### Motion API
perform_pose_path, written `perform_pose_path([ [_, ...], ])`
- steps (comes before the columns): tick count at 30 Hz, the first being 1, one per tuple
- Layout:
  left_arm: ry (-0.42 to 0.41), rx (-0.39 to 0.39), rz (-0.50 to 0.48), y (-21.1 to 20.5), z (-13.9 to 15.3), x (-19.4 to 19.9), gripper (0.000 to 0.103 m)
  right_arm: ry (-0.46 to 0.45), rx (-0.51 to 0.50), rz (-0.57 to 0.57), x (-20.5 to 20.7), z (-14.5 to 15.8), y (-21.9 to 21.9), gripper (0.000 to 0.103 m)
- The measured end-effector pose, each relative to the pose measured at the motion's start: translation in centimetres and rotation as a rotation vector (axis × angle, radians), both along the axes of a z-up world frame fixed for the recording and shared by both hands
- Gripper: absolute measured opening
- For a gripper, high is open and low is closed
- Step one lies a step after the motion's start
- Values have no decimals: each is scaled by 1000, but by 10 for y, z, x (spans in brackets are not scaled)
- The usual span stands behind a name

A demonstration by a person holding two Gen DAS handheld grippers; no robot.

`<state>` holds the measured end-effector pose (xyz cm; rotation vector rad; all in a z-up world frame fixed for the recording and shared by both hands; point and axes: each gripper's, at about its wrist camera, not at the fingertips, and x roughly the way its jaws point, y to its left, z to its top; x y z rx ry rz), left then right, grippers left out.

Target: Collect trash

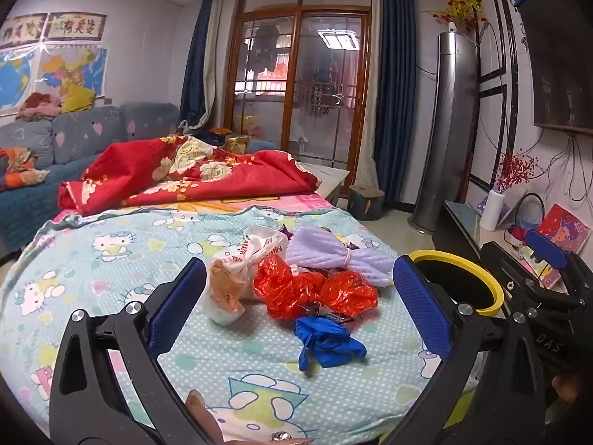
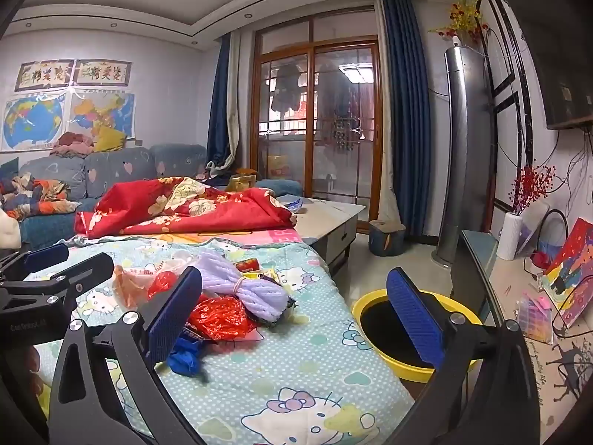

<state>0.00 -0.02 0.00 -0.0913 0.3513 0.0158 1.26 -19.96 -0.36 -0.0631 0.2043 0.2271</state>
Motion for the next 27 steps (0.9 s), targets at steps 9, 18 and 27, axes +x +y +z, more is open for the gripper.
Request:
perform_pose_path([
  [9,-8,-1,-8,-3,1,-3,93,-6,-14,3,-1,1,2,97],
  [18,-12,-1,-19,-6,1,-2,93,-6,-12,3,-3,2,0,97],
  [27,-13,-1,-33,-4,2,-2,93,-9,-12,3,-5,4,0,97],
])
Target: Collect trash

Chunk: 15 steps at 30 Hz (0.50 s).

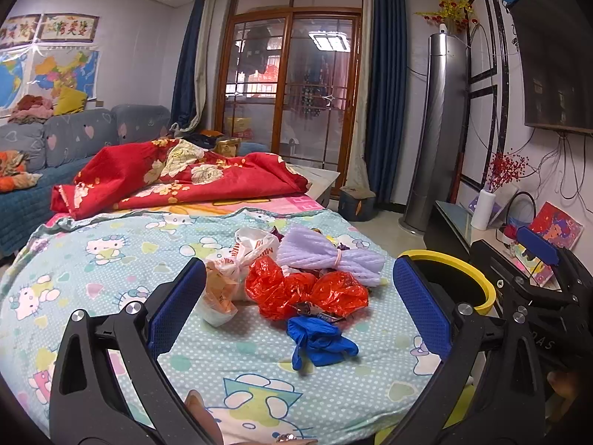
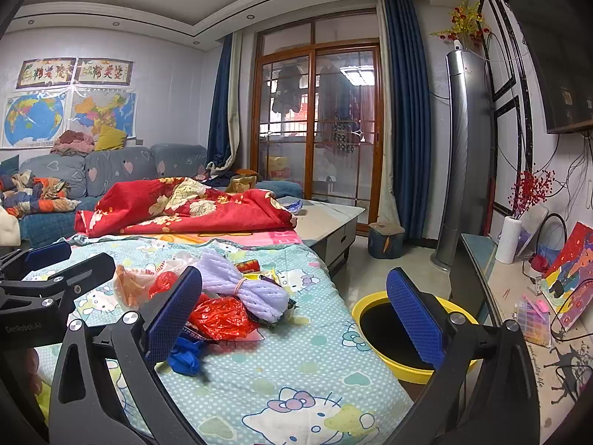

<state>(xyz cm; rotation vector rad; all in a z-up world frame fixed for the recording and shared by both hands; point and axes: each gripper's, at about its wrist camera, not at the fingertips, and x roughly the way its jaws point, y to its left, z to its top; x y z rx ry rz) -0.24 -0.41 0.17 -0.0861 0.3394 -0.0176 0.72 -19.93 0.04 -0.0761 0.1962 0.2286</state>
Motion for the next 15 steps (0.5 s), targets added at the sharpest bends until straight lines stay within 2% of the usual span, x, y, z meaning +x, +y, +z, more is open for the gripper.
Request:
perform_pose_path([
  [15,-5,3,-1,-1,1,-1,93,1,-2,-1,4,-4,1,97],
])
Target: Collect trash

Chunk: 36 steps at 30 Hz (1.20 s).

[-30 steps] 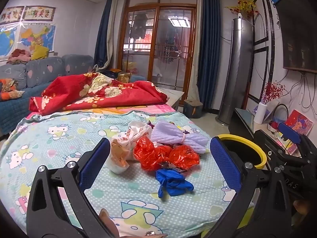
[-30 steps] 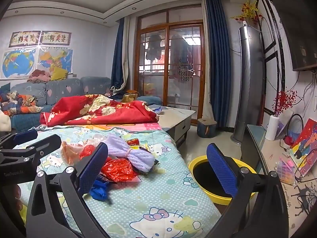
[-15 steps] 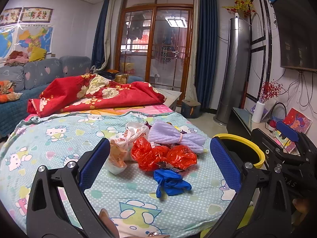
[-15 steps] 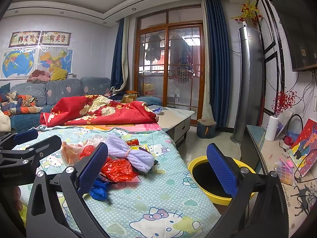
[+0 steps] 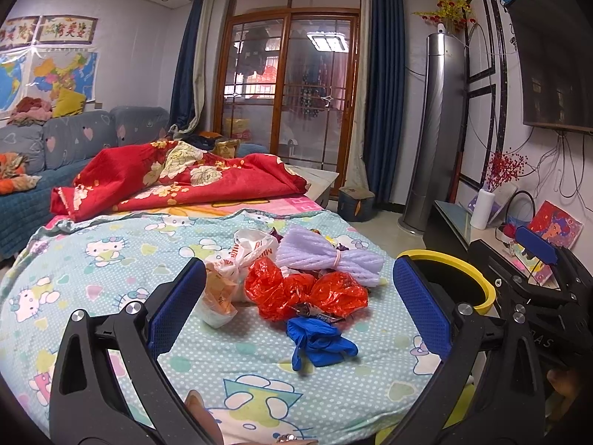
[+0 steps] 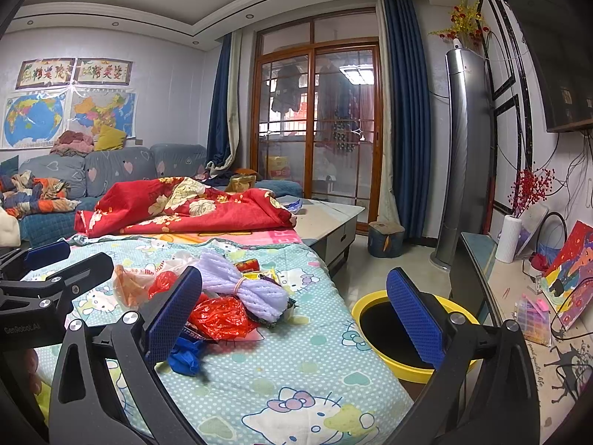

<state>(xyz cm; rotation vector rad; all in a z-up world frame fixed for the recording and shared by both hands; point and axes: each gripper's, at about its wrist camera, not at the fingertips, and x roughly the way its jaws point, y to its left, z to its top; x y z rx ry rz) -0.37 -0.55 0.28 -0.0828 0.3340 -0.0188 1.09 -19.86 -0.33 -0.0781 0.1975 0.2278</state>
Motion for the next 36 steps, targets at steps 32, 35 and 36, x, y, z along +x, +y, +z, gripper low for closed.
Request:
perform_pose_path([
  [32,31,-20,31,20,-2,10,93,41,-23,116,6,-2,16,97],
  [35,31,-25,57,28,-1,12,93,61,-40,148,10,-3,23,97],
  [36,32,-26,65,30,-1,13,93,68,-48,162,10,-3,27,97],
])
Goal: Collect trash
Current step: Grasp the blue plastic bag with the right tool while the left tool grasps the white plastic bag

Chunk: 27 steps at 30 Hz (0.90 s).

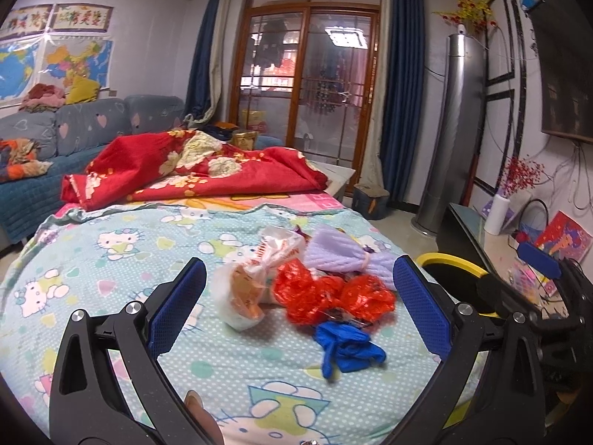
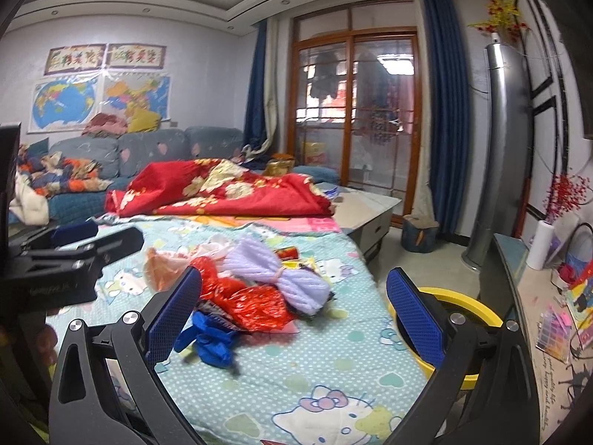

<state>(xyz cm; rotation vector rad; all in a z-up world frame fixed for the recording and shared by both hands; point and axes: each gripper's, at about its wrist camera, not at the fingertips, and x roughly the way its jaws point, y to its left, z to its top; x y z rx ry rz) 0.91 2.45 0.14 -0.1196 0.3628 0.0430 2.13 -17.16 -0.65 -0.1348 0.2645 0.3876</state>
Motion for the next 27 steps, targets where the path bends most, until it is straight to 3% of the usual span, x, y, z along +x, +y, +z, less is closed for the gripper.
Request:
perform_pose_path([
  [16,6,-16,135,43,6,8,93,110,-6,119,21,-5,44,97],
  [22,58,-33,154,68,0,21,93,208,-8,127,34,-21,60,96],
  [27,132,-46,132,77,-14,38,93,331,-45,121,48,-41,68,83],
])
